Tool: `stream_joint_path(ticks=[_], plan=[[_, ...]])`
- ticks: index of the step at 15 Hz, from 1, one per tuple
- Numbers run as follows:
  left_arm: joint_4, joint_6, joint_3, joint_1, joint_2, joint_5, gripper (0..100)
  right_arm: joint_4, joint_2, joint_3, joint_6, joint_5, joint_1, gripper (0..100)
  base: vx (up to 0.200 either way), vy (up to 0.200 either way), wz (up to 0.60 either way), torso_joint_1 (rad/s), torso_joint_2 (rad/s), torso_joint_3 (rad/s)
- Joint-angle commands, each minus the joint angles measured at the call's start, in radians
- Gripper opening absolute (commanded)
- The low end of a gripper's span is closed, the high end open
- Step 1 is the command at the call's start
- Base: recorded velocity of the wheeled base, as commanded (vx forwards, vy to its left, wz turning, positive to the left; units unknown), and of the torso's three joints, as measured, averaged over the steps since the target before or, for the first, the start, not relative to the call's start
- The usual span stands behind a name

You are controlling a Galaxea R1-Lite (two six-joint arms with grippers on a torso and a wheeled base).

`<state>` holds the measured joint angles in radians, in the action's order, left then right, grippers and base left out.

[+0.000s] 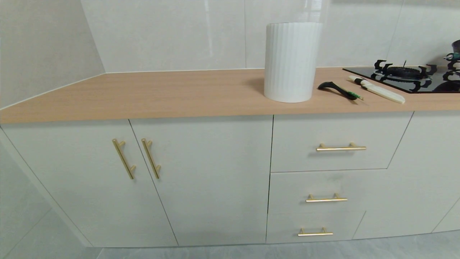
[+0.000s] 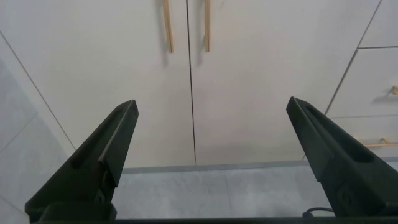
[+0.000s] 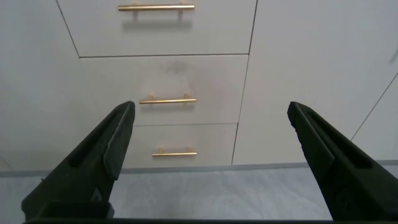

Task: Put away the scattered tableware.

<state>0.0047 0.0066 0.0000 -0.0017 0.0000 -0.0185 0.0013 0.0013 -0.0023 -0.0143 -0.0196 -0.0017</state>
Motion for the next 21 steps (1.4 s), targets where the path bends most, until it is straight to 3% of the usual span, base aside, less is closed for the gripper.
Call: stream_joint_path(ticks=[1, 3, 4, 6, 12, 14, 17, 18, 19, 21], plan=[[0.000, 0.000, 0.000, 0.000, 0.000, 0.000, 100, -0.003, 0.017, -0.059, 0.004, 0.007, 0.003, 100, 0.000, 0.000, 0.00, 0.000, 0.00, 0.000], [0.000, 0.000, 0.000, 0.000, 0.000, 0.000, 100, 0.003, 0.181, -0.258, 0.077, 0.018, 0.045, 100, 0.000, 0.000, 0.00, 0.000, 0.00, 0.000], [0.000, 0.000, 0.000, 0.000, 0.000, 0.000, 100, 0.003, 0.260, -0.298, 0.077, 0.024, 0.075, 100, 0.000, 0.000, 0.00, 0.000, 0.00, 0.000], [0.000, 0.000, 0.000, 0.000, 0.000, 0.000, 100, 0.002, 0.405, -0.323, 0.079, 0.027, 0.115, 100, 0.000, 0.000, 0.00, 0.000, 0.00, 0.000], [0.000, 0.000, 0.000, 0.000, 0.000, 0.000, 100, -0.112, 0.816, -0.357, 0.128, 0.047, 0.117, 100, 0.000, 0.000, 0.00, 0.000, 0.00, 0.000], [0.000, 0.000, 0.000, 0.000, 0.000, 0.000, 100, -0.135, 1.065, -0.433, 0.126, 0.063, 0.115, 100, 0.000, 0.000, 0.00, 0.000, 0.00, 0.000], [0.000, 0.000, 0.000, 0.000, 0.000, 0.000, 100, -0.319, 1.405, -0.450, 0.126, 0.079, 0.117, 100, 0.000, 0.000, 0.00, 0.000, 0.00, 0.000], [0.000, 0.000, 0.000, 0.000, 0.000, 0.000, 100, -0.319, 1.405, -0.450, 0.126, 0.079, 0.117, 100, 0.000, 0.000, 0.00, 0.000, 0.00, 0.000], [0.000, 0.000, 0.000, 0.000, 0.000, 0.000, 100, -0.504, 1.616, -0.447, 0.123, 0.076, 0.115, 100, 0.000, 0.000, 0.00, 0.000, 0.00, 0.000], [0.000, 0.000, 0.000, 0.000, 0.000, 0.000, 100, -0.653, 1.786, -0.453, 0.071, 0.078, 0.117, 100, 0.000, 0.000, 0.00, 0.000, 0.00, 0.000]])
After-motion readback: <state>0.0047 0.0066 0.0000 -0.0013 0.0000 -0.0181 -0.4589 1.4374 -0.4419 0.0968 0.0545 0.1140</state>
